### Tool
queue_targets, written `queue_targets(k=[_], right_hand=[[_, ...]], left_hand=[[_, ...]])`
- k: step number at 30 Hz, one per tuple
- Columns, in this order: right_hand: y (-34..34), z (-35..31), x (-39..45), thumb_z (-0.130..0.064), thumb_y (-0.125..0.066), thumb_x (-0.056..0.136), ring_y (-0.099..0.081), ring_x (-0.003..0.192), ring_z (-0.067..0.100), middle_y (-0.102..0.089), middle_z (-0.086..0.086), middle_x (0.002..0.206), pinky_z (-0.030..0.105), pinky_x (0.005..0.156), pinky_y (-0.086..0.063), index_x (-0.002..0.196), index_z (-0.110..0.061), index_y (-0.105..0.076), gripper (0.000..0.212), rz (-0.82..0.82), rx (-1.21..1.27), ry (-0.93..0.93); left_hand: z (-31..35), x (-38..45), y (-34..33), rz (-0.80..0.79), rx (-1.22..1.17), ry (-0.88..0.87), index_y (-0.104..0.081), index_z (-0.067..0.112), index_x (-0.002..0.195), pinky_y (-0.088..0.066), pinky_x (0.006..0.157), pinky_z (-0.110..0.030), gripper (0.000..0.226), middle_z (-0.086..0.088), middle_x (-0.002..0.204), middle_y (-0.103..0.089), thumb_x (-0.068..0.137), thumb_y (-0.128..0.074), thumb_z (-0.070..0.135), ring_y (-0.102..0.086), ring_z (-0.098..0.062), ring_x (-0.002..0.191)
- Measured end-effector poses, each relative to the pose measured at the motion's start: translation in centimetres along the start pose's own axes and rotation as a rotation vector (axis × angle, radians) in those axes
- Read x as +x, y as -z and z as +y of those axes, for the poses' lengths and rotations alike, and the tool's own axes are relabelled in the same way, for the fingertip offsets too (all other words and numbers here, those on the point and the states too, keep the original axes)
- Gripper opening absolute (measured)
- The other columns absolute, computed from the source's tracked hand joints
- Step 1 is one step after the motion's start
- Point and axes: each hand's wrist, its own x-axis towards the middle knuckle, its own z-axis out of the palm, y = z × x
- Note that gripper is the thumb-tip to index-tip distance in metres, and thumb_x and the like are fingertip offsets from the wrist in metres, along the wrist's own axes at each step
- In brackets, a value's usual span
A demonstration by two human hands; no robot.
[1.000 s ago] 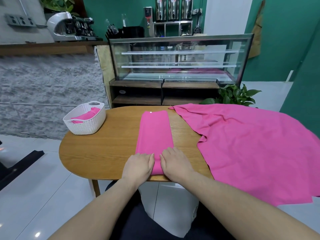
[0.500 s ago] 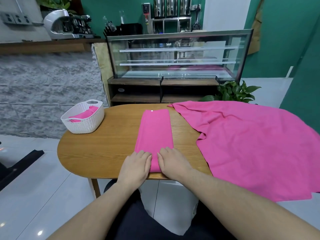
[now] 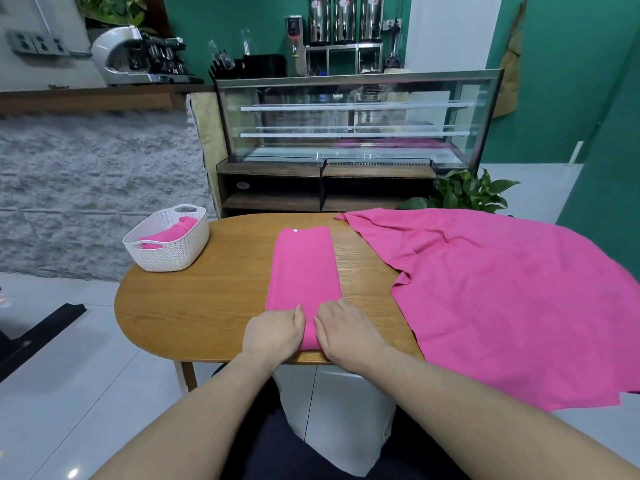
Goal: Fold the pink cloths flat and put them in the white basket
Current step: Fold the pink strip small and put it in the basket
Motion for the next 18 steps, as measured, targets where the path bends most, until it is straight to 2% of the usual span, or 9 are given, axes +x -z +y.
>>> queue_targets(k=[2, 4, 7, 9, 11, 14, 16, 18], right_hand=[[0.2, 0.2, -0.2, -0.028, -0.036, 0.095, -0.053, 0.061, 0.025, -0.055, 0.005, 0.068, 0.039, 0.056, -0.046, 0.078, -0.014, -0.051, 0.027, -0.028, 0.057, 0.002], [0.5, 0.1, 0.2, -0.031, -0.028, 0.098, -0.057, 0.066, 0.031, -0.059, 0.009, 0.074, 0.040, 0.059, -0.044, 0.084, -0.012, -0.051, 0.032, -0.057, 0.106, 0.003], [0.6, -0.3, 0.8, -0.028, -0.027, 0.103, -0.061, 0.085, 0.037, -0.065, 0.014, 0.093, 0.039, 0.067, -0.036, 0.099, -0.010, -0.050, 0.029, -0.105, 0.136, 0.004], [0.8, -0.6, 1.0, -0.026, -0.028, 0.105, -0.063, 0.092, 0.038, -0.065, 0.015, 0.101, 0.040, 0.070, -0.037, 0.106, -0.008, -0.050, 0.029, -0.155, 0.138, -0.046], [1.4, -0.9, 1.1, -0.024, -0.026, 0.106, -0.063, 0.097, 0.038, -0.063, 0.016, 0.108, 0.041, 0.075, -0.041, 0.112, -0.006, -0.050, 0.031, -0.220, 0.114, -0.076], [1.9, -1.0, 1.3, -0.025, -0.026, 0.105, -0.062, 0.100, 0.038, -0.064, 0.017, 0.110, 0.041, 0.081, -0.044, 0.112, -0.005, -0.052, 0.033, -0.286, 0.136, -0.131], [1.6, -0.9, 1.2, -0.027, -0.025, 0.102, -0.060, 0.097, 0.037, -0.065, 0.018, 0.105, 0.041, 0.083, -0.043, 0.105, -0.005, -0.056, 0.037, -0.199, 0.149, -0.123], [1.2, -0.8, 0.8, -0.032, -0.021, 0.096, -0.057, 0.086, 0.036, -0.064, 0.017, 0.093, 0.045, 0.082, -0.047, 0.093, -0.006, -0.059, 0.046, -0.106, 0.146, -0.074]], left_hand=[[0.3, 0.0, -0.1, 0.008, 0.040, -0.007, -0.069, 0.017, 0.089, -0.043, 0.081, -0.036, 0.055, -0.007, 0.094, -0.072, 0.105, -0.021, 0.038, -0.065, -0.030, 0.094], [0.2, -0.3, -0.2, 0.087, 0.102, -0.038, -0.069, 0.020, 0.092, -0.037, 0.080, -0.038, 0.053, -0.001, 0.097, -0.066, 0.106, -0.021, 0.038, -0.059, -0.025, 0.097], [-1.1, -1.0, -0.7, 0.214, 0.221, -0.192, -0.065, 0.024, 0.087, -0.030, 0.067, -0.037, 0.045, 0.004, 0.087, -0.056, 0.103, -0.023, 0.033, -0.056, -0.023, 0.080], [-1.9, -1.4, -1.4, 0.276, 0.272, -0.341, -0.061, 0.023, 0.086, -0.034, 0.064, -0.036, 0.037, 0.004, 0.081, -0.053, 0.100, -0.027, 0.030, -0.053, -0.023, 0.071], [-2.2, -1.6, -1.5, 0.294, 0.244, -0.400, -0.059, 0.023, 0.085, -0.038, 0.060, -0.036, 0.030, 0.004, 0.076, -0.052, 0.099, -0.033, 0.028, -0.051, -0.022, 0.066], [-1.9, -1.4, -1.3, 0.290, 0.205, -0.362, -0.054, 0.023, 0.076, -0.037, 0.053, -0.035, 0.026, 0.004, 0.067, -0.050, 0.095, -0.037, 0.026, -0.051, -0.024, 0.057], [-1.7, -1.0, -1.2, 0.225, 0.172, -0.301, -0.054, 0.024, 0.072, -0.039, 0.050, -0.035, 0.031, 0.004, 0.063, -0.052, 0.095, -0.035, 0.029, -0.054, -0.026, 0.055], [-1.3, -0.7, -0.8, 0.158, 0.134, -0.279, -0.057, 0.023, 0.074, -0.041, 0.055, -0.036, 0.043, 0.002, 0.066, -0.057, 0.097, -0.024, 0.036, -0.058, -0.028, 0.060]])
